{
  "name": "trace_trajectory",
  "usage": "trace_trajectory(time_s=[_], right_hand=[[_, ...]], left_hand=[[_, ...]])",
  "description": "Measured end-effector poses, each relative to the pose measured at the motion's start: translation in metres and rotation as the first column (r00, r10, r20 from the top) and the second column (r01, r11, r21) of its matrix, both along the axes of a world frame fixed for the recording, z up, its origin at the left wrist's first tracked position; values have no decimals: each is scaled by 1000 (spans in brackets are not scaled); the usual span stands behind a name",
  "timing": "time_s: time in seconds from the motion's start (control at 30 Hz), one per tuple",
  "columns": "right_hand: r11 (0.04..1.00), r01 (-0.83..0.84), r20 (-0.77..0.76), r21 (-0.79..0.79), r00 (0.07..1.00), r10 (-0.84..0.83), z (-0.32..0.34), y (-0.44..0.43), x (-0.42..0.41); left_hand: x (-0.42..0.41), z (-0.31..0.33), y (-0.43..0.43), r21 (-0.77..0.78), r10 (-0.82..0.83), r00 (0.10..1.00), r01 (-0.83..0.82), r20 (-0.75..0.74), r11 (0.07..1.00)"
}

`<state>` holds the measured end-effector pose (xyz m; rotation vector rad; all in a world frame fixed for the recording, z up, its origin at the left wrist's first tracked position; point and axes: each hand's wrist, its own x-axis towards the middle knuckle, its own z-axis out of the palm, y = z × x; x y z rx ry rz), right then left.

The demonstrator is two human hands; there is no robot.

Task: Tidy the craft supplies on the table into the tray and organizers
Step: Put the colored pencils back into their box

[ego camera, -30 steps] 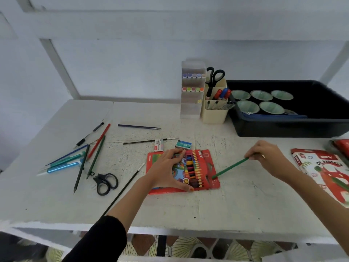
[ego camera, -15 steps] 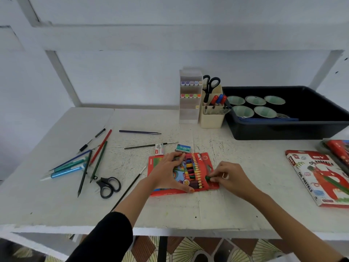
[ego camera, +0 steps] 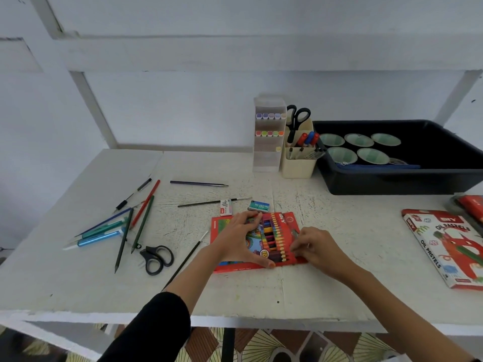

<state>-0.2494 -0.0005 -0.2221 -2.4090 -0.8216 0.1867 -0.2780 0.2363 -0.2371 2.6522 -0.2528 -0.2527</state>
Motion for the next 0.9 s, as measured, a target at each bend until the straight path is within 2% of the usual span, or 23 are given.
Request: trace_trajectory(time_s=[0.07,0.33,0.43,0.57,0.63,0.9], right_hand=[[999,31,43,24,999,-32,-3,9,-4],[941,264,34,213,960,-277,-12,5,-16],[943,245,-6,224,968,-250,-8,7,-20],[876,332,-181,351,941,-284,-6,2,-20],[864,353,-226,359,931,-287,-7,1,-19],[887,316,-259,335,937,-236,-1,4,-20]], left_hand=[[0,1,-1,5,-4,1000,4,1,1000],[-1,2,-1,16,-5,1000,5,-1,1000],[-1,2,-1,16,-2,1000,2,2,1000],[-2,3,-1,6,-5,1000,5,11,1000],[-2,3,-1,7,-6,1000,6,13,1000],[-2,1,-1,10,-2,1000,2,23,1000]])
